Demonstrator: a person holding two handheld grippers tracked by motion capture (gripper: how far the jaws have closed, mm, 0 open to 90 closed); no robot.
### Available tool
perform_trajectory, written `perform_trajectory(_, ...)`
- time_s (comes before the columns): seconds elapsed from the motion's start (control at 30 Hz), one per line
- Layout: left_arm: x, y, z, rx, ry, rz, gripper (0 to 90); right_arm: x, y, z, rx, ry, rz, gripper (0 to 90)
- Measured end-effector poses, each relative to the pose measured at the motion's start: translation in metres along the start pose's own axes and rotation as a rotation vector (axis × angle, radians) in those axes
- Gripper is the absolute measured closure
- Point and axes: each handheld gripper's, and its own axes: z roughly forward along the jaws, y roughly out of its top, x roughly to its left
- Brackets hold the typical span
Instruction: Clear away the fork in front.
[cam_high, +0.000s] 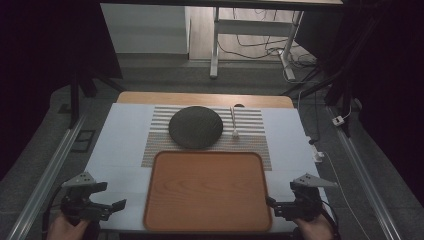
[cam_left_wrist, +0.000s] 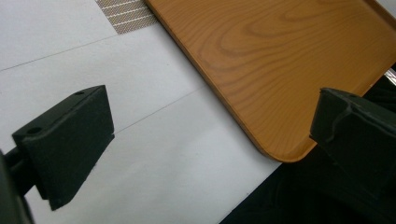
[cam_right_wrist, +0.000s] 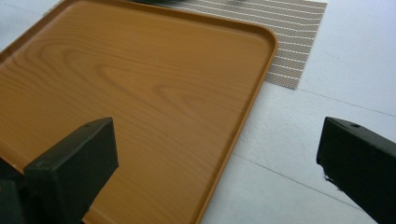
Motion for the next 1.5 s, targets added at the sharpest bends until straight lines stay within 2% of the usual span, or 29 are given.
perform_trajectory(0.2,0.000,0.000,0.000,-0.002,-0.001,-0.003,0.0,0.004,0.002,0.004,0.001,0.015,-0.020,0.0)
perform_trajectory(0.57,0.000,0.000,0.000,0.003,-0.002,-0.002,0.0,0.015,0.007,0.016,0.014,0.047,-0.101,0.0)
perform_trajectory(0.9,0.001,0.000,0.001,0.011,-0.001,-0.003,0.0,0.027,0.012,0.034,0.050,0.084,-0.174,0.0)
perform_trajectory(1.0,0.001,0.001,0.001,0.013,-0.002,-0.003,0.0,0.028,0.013,0.037,0.062,0.083,-0.183,0.0)
perform_trajectory(1.1,0.001,0.001,0.001,0.013,-0.004,-0.005,0.0,0.030,0.016,0.043,0.089,0.117,-0.181,0.0)
perform_trajectory(1.27,0.001,0.001,0.001,0.014,-0.003,-0.006,0.0,0.034,0.020,0.049,0.098,0.125,-0.211,0.0)
perform_trajectory(1.37,0.001,0.001,0.002,0.015,-0.003,-0.008,0.0,0.037,0.024,0.055,0.126,0.132,-0.219,0.0)
perform_trajectory(1.5,0.001,0.001,0.002,0.017,-0.004,-0.009,0.0,0.040,0.028,0.063,0.141,0.121,-0.254,0.0)
